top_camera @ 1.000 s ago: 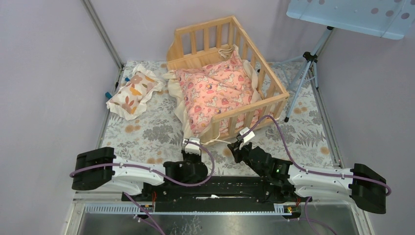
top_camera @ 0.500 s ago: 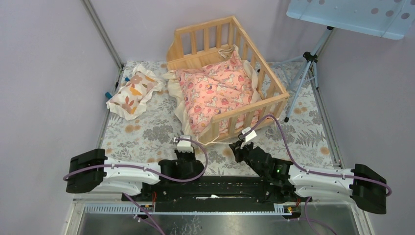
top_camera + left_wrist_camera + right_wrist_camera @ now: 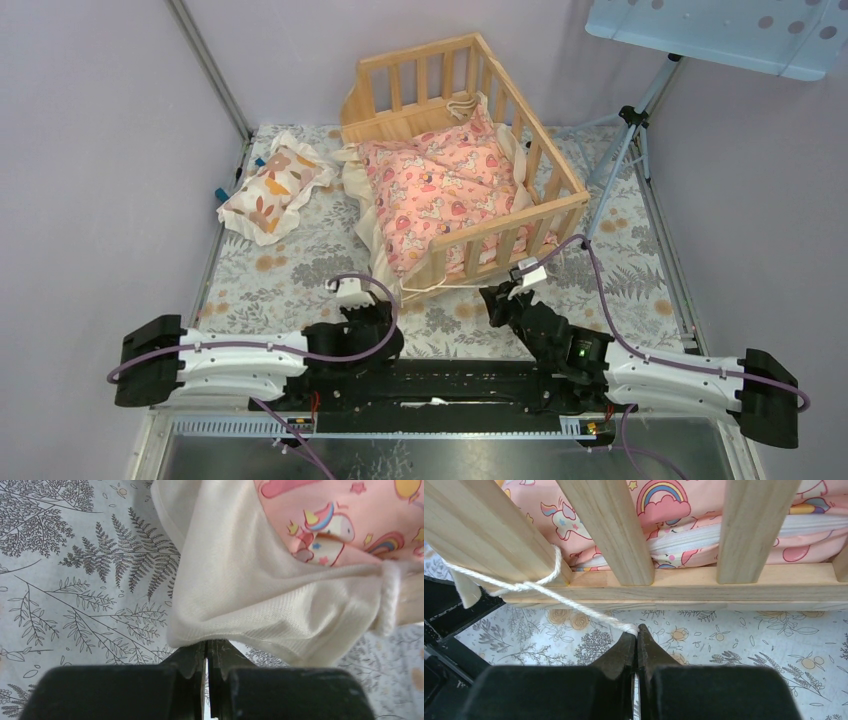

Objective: Set up the pet bed
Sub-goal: Tie the ropes to the bed frame.

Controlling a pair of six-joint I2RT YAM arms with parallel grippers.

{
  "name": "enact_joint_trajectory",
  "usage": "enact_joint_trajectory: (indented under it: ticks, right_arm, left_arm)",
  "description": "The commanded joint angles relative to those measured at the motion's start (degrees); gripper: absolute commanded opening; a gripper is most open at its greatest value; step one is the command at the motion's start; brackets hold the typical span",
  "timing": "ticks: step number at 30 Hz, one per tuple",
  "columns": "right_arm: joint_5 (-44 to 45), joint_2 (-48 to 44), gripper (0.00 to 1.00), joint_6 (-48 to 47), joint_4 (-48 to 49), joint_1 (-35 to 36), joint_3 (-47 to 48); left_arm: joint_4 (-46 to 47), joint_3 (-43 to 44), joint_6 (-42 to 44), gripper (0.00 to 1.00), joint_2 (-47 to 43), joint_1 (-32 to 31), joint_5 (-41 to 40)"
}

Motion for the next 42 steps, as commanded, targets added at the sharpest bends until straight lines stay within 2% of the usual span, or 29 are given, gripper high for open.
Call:
enact_joint_trajectory:
  ticks: [1, 5, 13, 17, 19, 21, 23, 25, 32, 35, 38, 40, 42]
  right_arm:
    - [7.99, -3.06, 0.00, 1.44, -2.60, -0.31, -1.66]
    - [8.39, -2.94, 0.00, 2.23, -3.99, -0.31, -1.83]
    - [9.63, -1.51, 0.00, 4.28, -6.00, -0.38, -1.40]
    - [8.55, -1.34, 0.00, 4.36, -6.16, -0.49, -1.50]
    - [5.12, -1.72, 0.09, 1.80, -4.00, -0.49, -2.14]
    - [1.17, -2.52, 0.22, -1.31, -1.63, -0.49, -2.56]
    - [-0.68, -3.67, 0.34, -3.49, -1.02, -0.49, -2.49]
    - [-1.10, -4.89, 0.42, -5.48, -0.82, -0.48, -2.29]
    - [1.18, -7.69, 0.44, -7.72, -3.24, -0.49, -0.56]
    - [3.71, -8.48, 0.44, -6.27, -6.88, -0.44, 1.76]
    - [1.80, -9.01, 0.55, -4.85, -11.61, -0.48, 5.57]
    - [-4.84, -7.80, 0.63, -6.67, -16.24, -0.56, 10.11]
    - [-6.36, -5.87, 0.66, -5.42, -23.04, -0.56, 14.87]
  left_arm:
    - [-10.96, -2.75, -4.45, 0.00, -3.95, 3.87, -2.29]
    - [-12.46, -2.84, -5.49, 0.00, -5.12, 5.14, -1.63]
    - [-20.15, -1.17, -13.58, 0.00, -3.11, 7.12, -0.80]
    - [-20.33, -0.95, -13.88, 0.00, -2.97, 7.64, -0.40]
    - [-20.27, -0.53, -13.27, 0.00, -3.17, 7.64, -0.09]
    - [-20.59, 0.30, -11.88, 0.04, -3.92, 7.64, 0.57]
    - [-22.42, 1.40, -11.75, 0.12, -5.23, 7.64, 1.39]
    - [-24.74, 2.54, -12.31, 0.19, -7.06, 7.64, 2.34]
    - [-35.11, 6.39, -17.15, 0.43, -14.52, 7.64, 4.40]
    - [-38.72, 8.78, -17.50, 0.49, -16.74, 7.64, 3.06]
    - [-38.22, 12.96, -12.01, 0.53, -17.62, 7.64, -0.64]
    - [-35.29, 16.71, -4.06, 0.55, -17.61, 7.64, -3.24]
    - [-30.07, 20.27, 5.75, 0.56, -18.11, 7.64, -4.85]
